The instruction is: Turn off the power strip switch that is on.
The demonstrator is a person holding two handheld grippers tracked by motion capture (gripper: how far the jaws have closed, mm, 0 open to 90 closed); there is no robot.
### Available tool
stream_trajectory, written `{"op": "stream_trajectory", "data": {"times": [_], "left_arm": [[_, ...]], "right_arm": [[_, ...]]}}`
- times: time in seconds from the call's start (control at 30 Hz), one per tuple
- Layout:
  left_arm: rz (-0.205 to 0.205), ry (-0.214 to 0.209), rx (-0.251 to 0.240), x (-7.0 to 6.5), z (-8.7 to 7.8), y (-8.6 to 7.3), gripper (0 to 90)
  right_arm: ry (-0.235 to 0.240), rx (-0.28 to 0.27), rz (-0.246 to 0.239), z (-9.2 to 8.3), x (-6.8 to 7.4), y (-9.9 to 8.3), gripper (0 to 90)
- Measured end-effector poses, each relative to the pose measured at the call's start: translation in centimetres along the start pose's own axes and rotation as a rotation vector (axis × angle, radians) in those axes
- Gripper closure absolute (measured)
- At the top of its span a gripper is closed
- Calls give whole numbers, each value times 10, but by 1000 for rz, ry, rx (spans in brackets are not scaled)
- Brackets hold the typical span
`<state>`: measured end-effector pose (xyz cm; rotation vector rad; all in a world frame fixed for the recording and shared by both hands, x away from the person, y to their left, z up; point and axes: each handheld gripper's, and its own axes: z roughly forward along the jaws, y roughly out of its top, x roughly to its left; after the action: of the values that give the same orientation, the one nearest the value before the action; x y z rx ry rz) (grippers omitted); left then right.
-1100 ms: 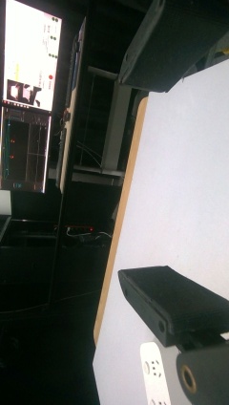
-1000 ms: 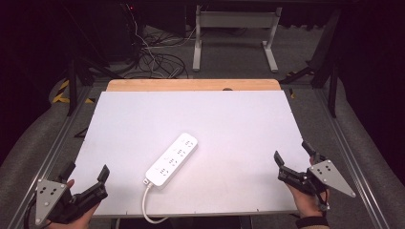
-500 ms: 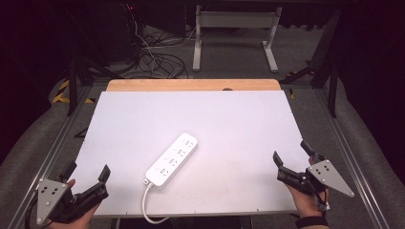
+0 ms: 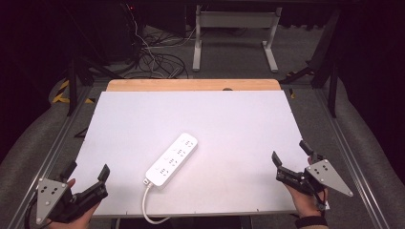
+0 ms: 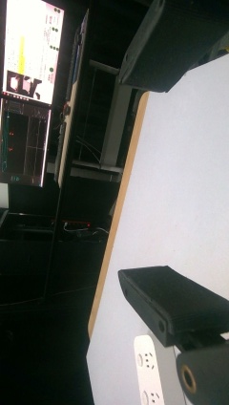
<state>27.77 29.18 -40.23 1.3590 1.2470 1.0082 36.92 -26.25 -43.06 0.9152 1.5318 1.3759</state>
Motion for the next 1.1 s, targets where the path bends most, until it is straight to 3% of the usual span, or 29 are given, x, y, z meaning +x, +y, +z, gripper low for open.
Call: {"op": "stream_trajectory", "data": {"times": [0.2, 0.3, 0.37, 0.5, 0.67, 0.9, 1.1], "left_arm": [[3, -44, 3, 0, -2, 2, 217], [-24, -129, 62, 1, -3, 6, 507], [-41, -161, 72, 1, -3, 8, 685], [-35, -188, 75, 2, -3, 12, 889], [3, -203, 74, -1, -2, 15, 896], [65, -192, 69, -8, 8, 19, 898], [120, -208, 133, -18, 26, 19, 898]], "right_arm": [[1, -1, 4, 0, 0, 0, 89], [0, -2, 1, 0, 0, 0, 89], [1, 1, -1, 0, 1, 0, 89], [6, 2, -2, 0, 1, 1, 89], [10, -1, -1, 0, 1, 0, 89], [10, 2, -2, 0, 2, 1, 89], [12, 2, -3, 1, 2, 0, 90]]}}
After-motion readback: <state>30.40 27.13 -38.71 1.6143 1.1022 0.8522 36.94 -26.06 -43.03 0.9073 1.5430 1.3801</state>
